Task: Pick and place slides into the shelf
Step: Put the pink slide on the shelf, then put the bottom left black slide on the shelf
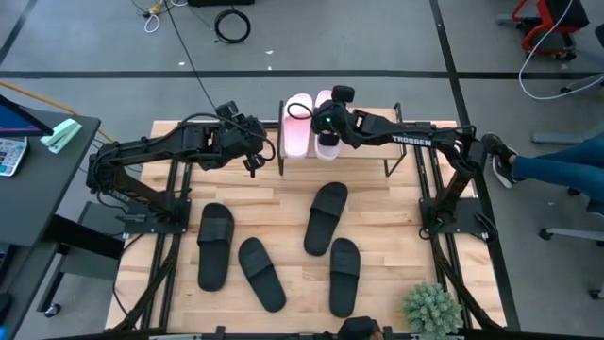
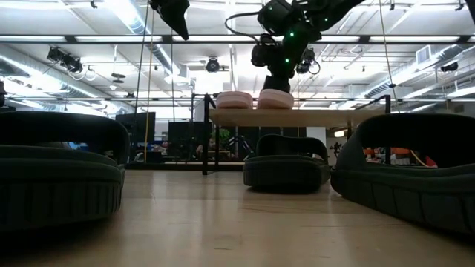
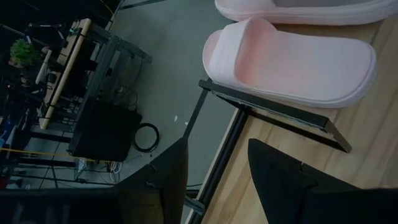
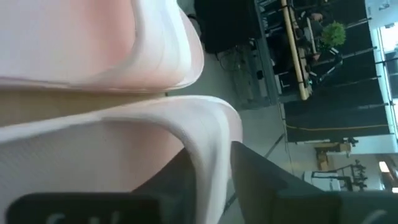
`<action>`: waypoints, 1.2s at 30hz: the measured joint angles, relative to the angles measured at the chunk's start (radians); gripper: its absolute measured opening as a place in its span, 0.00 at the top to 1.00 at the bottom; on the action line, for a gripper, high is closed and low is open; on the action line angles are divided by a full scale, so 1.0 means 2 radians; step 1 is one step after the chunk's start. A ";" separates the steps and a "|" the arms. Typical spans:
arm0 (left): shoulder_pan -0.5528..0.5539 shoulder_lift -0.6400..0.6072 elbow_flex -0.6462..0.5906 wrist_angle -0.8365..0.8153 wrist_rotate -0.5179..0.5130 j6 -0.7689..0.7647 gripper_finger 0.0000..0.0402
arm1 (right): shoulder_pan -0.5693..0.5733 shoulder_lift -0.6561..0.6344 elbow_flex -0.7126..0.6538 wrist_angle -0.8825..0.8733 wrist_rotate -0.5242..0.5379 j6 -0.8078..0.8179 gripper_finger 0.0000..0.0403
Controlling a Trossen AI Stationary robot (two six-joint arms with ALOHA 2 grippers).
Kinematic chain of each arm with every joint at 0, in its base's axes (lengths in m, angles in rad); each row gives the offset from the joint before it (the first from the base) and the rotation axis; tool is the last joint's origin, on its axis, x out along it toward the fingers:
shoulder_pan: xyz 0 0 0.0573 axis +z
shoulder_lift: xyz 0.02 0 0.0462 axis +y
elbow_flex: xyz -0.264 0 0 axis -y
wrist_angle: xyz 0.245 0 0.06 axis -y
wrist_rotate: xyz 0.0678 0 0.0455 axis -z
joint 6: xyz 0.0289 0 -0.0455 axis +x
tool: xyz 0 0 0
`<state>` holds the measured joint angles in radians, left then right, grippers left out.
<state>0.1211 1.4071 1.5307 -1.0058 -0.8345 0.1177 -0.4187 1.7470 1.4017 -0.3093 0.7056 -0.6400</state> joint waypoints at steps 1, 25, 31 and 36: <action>0.000 0.000 0.000 0.000 0.000 0.000 0.57 | 0.000 0.000 0.000 -0.001 0.003 0.000 0.71; 0.000 0.000 0.000 0.000 0.000 -0.001 0.57 | -0.006 -0.001 0.131 -0.349 -0.131 0.296 0.77; 0.000 0.000 0.000 0.000 0.000 -0.002 0.57 | -0.056 -0.001 0.130 -0.371 -0.133 0.316 0.97; 0.000 0.000 0.000 0.000 0.000 -0.001 0.57 | -0.094 -0.001 0.130 -0.371 -0.174 0.324 0.99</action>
<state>0.1211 1.4073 1.5307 -1.0065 -0.8343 0.1154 -0.6063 1.7458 1.6623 -1.0504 0.3578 0.0075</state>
